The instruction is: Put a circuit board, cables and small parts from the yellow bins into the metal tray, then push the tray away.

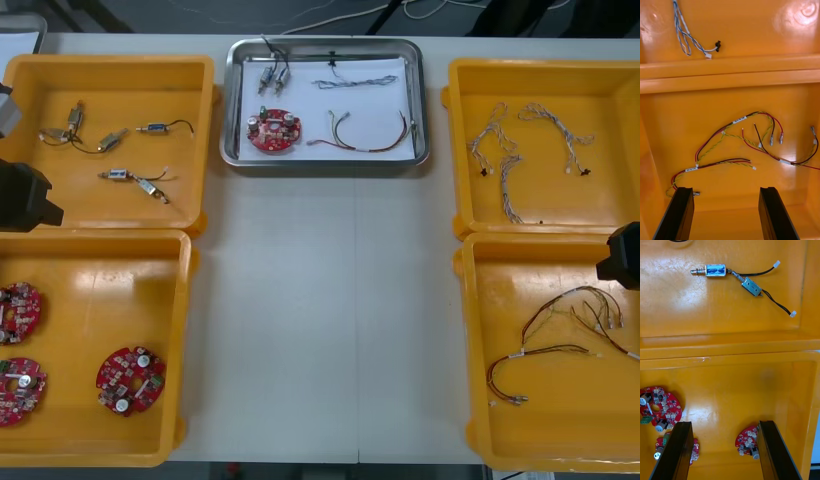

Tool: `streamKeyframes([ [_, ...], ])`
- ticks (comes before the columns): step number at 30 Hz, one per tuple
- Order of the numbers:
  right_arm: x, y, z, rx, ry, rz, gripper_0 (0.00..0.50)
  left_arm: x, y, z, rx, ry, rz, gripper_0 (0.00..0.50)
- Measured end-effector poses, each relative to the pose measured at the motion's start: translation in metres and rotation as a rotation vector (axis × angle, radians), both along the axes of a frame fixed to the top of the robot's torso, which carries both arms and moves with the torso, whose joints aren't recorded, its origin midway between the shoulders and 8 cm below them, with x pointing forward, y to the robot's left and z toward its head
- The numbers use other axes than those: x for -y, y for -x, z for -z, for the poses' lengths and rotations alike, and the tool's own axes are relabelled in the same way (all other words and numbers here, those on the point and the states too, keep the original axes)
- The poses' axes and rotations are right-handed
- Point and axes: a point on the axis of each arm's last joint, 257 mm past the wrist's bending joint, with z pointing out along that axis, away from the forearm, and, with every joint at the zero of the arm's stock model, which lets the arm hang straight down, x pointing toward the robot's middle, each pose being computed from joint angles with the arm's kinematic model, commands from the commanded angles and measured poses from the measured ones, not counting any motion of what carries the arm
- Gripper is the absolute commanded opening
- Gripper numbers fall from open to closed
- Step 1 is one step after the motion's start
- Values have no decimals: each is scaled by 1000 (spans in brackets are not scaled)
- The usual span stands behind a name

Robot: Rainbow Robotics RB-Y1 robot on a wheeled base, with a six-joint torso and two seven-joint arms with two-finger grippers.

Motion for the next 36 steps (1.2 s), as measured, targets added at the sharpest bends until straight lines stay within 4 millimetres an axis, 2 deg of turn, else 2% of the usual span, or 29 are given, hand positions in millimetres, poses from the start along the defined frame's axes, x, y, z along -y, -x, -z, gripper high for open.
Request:
streamKeyframes([
  [10, 13, 7, 6, -7, -2, 43, 500, 0, 0, 0, 0, 0, 0, 500],
  [17, 4, 5, 12, 0, -27, 26, 500, 0, 0, 0, 0, 0, 0, 500],
  [22, 2, 1, 18, 12, 3, -51, 500, 0, 0, 0, 0, 0, 0, 500],
  [36, 1, 7, 41, 13, -31, -22, 500, 0, 0, 0, 0, 0, 0, 500],
])
